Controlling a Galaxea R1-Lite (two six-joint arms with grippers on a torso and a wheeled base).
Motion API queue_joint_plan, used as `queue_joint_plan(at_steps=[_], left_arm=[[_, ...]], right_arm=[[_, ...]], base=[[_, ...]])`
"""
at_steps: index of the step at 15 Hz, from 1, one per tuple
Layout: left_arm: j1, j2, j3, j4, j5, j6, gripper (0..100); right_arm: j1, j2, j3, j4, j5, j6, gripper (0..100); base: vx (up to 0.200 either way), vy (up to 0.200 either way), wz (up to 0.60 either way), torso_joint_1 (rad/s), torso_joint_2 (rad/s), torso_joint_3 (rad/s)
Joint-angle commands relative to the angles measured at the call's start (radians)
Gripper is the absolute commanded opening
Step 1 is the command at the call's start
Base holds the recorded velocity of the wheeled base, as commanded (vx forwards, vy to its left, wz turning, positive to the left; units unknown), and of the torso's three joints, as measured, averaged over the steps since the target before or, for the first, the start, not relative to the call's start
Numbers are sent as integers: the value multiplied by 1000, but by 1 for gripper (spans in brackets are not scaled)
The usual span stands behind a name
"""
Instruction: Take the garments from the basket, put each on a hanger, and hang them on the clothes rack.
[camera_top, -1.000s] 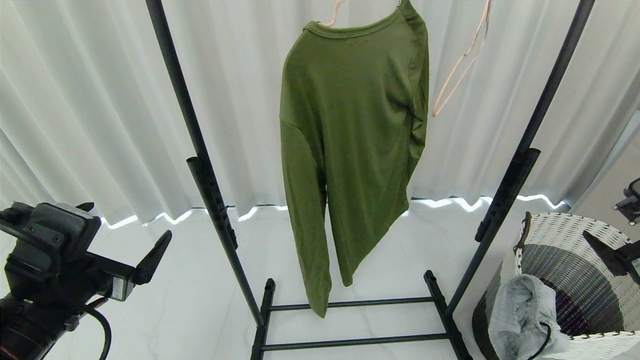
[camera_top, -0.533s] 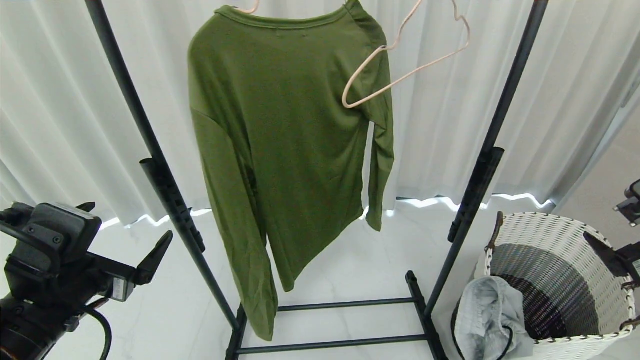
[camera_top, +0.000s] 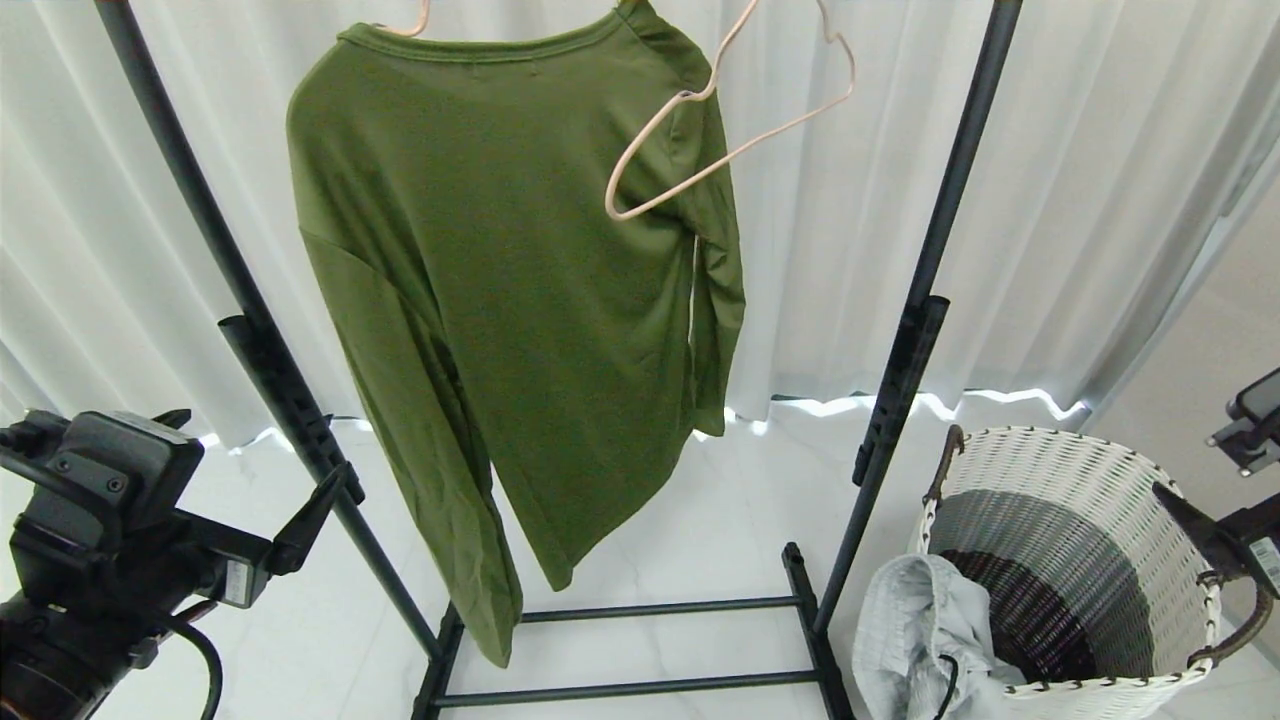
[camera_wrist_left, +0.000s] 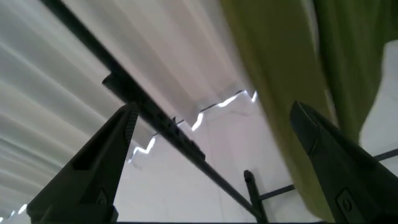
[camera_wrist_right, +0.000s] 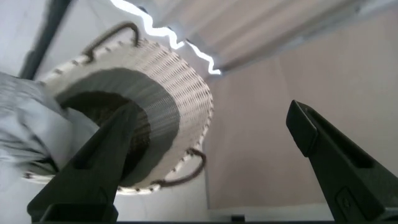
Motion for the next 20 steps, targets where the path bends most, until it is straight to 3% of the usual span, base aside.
queue_joint_plan(at_steps=[1,3,4,7,12,15,20], left_arm=[[0,2,0,0,0,-1,100],[-2,2,-3,0,0,1,100],[-2,0,-3,0,0,1,100],[0,-3,-5,0,3,1,100],[1,-15,-3,0,43,13,100],[0,-28,-5,0,74,32,100],[0,-26,-2,2,77,90,100]], right_arm=[[0,24,19,1,45,5,100],[-5,94,22,1,162,25,100],[-5,154,19,-2,185,47,100],[18,330,-1,-2,188,108,100],[80,657,-135,1,185,370,100],[55,760,-181,1,183,390,100],[-61,883,-227,-4,188,399,100]], base=[[0,0,0,0,0,0],[0,0,0,0,0,0],[0,0,0,0,0,0],[0,0,0,0,0,0],[0,0,0,0,0,0],[0,0,0,0,0,0],[0,0,0,0,0,0]])
